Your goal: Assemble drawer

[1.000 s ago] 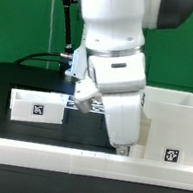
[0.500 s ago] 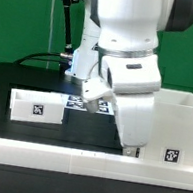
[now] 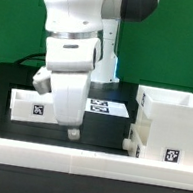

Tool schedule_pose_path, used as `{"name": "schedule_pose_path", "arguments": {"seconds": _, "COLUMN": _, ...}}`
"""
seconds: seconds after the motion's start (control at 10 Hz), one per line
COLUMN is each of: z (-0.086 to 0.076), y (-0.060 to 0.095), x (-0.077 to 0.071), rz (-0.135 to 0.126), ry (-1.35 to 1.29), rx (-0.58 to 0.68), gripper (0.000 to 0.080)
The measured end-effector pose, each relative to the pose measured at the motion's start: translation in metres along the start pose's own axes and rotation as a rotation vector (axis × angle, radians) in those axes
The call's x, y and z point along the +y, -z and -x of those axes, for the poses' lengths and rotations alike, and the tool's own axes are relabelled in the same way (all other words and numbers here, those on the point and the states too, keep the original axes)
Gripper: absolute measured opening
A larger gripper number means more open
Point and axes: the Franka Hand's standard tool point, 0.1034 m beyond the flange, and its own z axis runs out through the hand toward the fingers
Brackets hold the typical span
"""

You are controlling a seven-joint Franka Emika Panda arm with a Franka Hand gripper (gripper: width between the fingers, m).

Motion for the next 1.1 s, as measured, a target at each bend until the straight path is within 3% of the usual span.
{"name": "schedule_pose_path", "arguments": {"seconds": 0.3, "z": 0.020, "y": 0.019, "x": -0.045, "rz": 0.026, "ry": -0.038, "rx": -0.028, "gripper": 0.0649}}
{"name": "schedule_pose_path", "arguments": {"seconds": 0.4, "z": 0.025, "y": 0.023, "x": -0.066, "rz": 0.014, "ry": -0.053, "rx": -0.036, "gripper": 0.0649}}
{"name": "schedule_pose_path", "arguments": {"seconds": 0.9, "z": 0.026, "y": 0.022, "x": -0.070, "rz": 0.007, "ry": -0.216, "rx": -0.035, "gripper": 0.0649}}
{"name": "schedule_pose_path", "arguments": {"seconds": 1.1, "z": 0.027, "y": 0.023, "x": -0.070, "rz": 0.021, "ry": -0.386, "rx": -0.031, "gripper": 0.0649}}
